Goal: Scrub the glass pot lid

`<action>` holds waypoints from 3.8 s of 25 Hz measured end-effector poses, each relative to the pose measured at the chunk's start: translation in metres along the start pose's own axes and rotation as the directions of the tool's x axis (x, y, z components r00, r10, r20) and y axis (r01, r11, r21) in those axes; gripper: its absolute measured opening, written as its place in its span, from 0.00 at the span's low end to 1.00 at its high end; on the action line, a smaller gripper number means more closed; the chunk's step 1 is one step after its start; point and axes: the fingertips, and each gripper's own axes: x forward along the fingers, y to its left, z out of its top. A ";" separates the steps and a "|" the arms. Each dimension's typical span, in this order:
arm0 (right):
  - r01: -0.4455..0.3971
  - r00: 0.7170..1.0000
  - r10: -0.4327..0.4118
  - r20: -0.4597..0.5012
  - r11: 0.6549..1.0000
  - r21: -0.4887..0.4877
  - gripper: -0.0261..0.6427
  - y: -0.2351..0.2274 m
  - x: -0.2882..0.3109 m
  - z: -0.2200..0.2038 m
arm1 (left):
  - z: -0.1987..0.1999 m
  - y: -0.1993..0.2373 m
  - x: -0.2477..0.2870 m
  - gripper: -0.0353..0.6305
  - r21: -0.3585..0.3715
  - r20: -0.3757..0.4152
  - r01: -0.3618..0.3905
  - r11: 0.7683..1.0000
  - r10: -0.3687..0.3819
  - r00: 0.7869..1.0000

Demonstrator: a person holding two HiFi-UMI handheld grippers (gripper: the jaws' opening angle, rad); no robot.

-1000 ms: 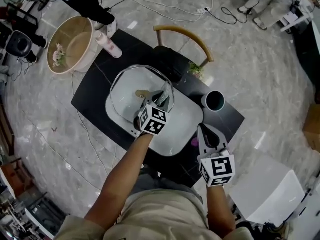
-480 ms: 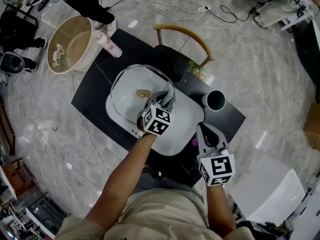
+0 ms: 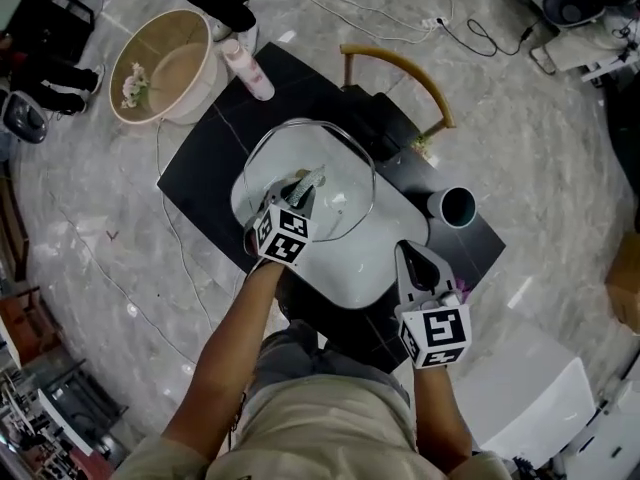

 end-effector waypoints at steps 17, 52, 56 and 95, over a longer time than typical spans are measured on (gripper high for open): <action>-0.081 0.997 0.080 -0.013 0.996 -0.040 0.08 0.044 0.024 0.004 | -0.076 0.082 -0.051 0.18 0.003 -0.131 -0.176 0.984 0.175 0.976; 0.025 0.999 -0.023 -0.043 0.999 0.042 0.08 -0.022 0.012 -0.021 | 0.057 -0.177 0.031 0.19 0.118 -0.007 0.359 0.926 -0.361 0.932; 0.017 0.999 -0.016 -0.045 0.999 0.038 0.08 -0.015 0.017 -0.020 | 0.055 -0.175 0.029 0.19 0.121 -0.006 0.367 0.922 -0.369 0.929; -0.050 0.998 0.049 -0.050 0.999 -0.016 0.08 0.029 0.036 -0.007 | -0.081 -0.060 0.026 0.18 0.222 -0.355 0.396 0.891 -0.304 0.884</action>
